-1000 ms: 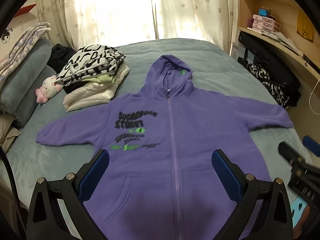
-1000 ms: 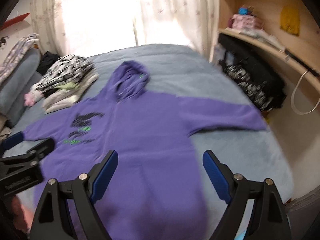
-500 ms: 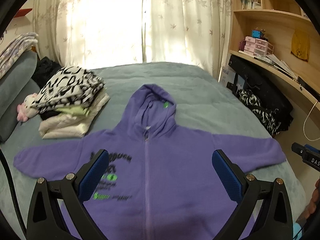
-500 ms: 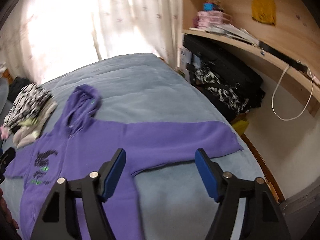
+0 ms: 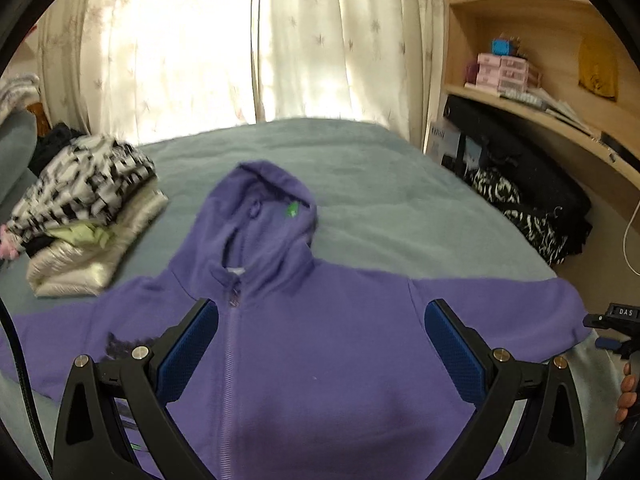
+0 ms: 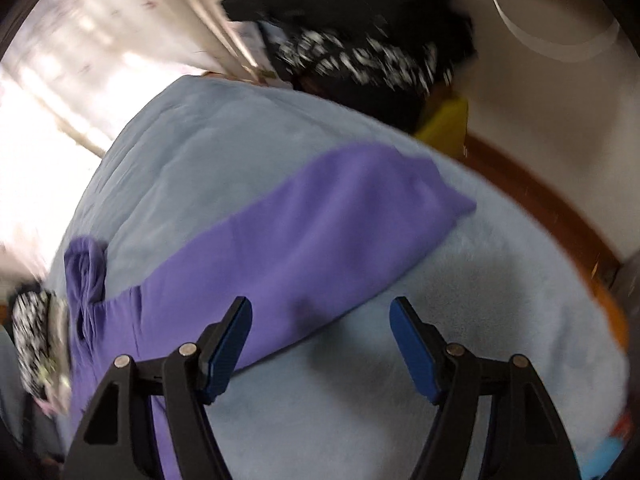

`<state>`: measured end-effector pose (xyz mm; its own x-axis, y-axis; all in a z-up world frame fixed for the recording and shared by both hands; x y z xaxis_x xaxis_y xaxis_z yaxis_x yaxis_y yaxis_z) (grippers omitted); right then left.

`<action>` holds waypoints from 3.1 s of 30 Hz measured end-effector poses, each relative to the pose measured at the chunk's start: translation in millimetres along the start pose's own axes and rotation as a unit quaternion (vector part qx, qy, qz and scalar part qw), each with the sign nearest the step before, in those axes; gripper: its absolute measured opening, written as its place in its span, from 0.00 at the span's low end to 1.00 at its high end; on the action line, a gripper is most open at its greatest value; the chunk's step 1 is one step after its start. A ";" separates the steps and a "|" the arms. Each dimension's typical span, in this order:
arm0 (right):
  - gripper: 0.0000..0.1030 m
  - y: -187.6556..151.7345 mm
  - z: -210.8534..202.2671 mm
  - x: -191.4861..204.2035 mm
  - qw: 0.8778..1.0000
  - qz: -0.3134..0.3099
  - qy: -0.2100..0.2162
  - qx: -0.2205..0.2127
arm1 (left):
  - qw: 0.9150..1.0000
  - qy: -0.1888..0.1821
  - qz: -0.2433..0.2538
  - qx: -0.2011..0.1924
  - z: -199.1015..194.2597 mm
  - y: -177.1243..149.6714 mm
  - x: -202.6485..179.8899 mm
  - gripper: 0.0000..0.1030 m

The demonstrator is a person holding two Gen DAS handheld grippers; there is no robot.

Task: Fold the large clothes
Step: 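Grasp the cuff of the hoodie sleeve with the right tool, then fold the held sleeve across the hoodie front with the right tool, release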

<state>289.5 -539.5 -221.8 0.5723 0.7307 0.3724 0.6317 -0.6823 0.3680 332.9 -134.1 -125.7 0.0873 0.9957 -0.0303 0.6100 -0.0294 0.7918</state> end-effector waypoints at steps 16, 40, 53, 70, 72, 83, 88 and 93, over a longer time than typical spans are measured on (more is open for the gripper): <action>0.42 31.4 48.3 -4.1 0.994 0.097 0.057 -0.015 | 0.998 0.010 -0.035 0.043 60.0 -25.2 -6.8 0.79; 0.18 -156.0 -3.3 310.0 0.914 -0.372 0.164 -0.004 | 0.992 0.002 -0.102 0.076 12.8 -50.0 116.7 0.57; 0.66 -232.4 5.7 275.5 0.911 -0.363 0.173 0.092 | 0.989 -0.037 -0.095 0.112 16.0 -78.0 111.0 0.58; 0.66 -178.5 -35.0 181.7 0.943 -0.322 0.070 -0.036 | 0.982 -0.089 0.015 0.166 45.6 -62.6 -30.1 0.71; 0.66 -176.9 -32.0 174.5 0.945 -0.319 0.064 -0.034 | 0.981 -0.082 0.022 0.175 54.0 -63.3 -41.6 0.71; 0.66 -176.0 -25.8 159.3 0.952 -0.297 0.069 -0.025 | 0.976 -0.029 0.044 0.212 93.1 -67.3 -35.0 0.19; 0.66 -172.9 -29.1 157.5 0.953 -0.292 0.073 -0.031 | 0.992 -0.023 -0.004 0.127 60.3 -31.0 13.6 0.08; 0.66 -176.7 -28.5 158.2 0.952 -0.296 0.074 -0.028 | 0.987 0.001 -0.112 0.115 38.5 -50.2 98.3 0.13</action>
<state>253.5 -304.0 -203.6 0.0432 0.9789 0.1997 0.7893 -0.1560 0.5938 341.1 -38.1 -191.9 -0.0716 0.9795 -0.1882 0.7765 0.1732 0.6058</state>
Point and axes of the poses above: each gripper's, at about its wrist camera, not at the fingertips, and z roughly the way its jaws point, x to its left, y to its top, the point moved 8 cm from there along z, roughly the way its jaws point, and after that the axes turned 1 degree about z, right-handed, at the moved point
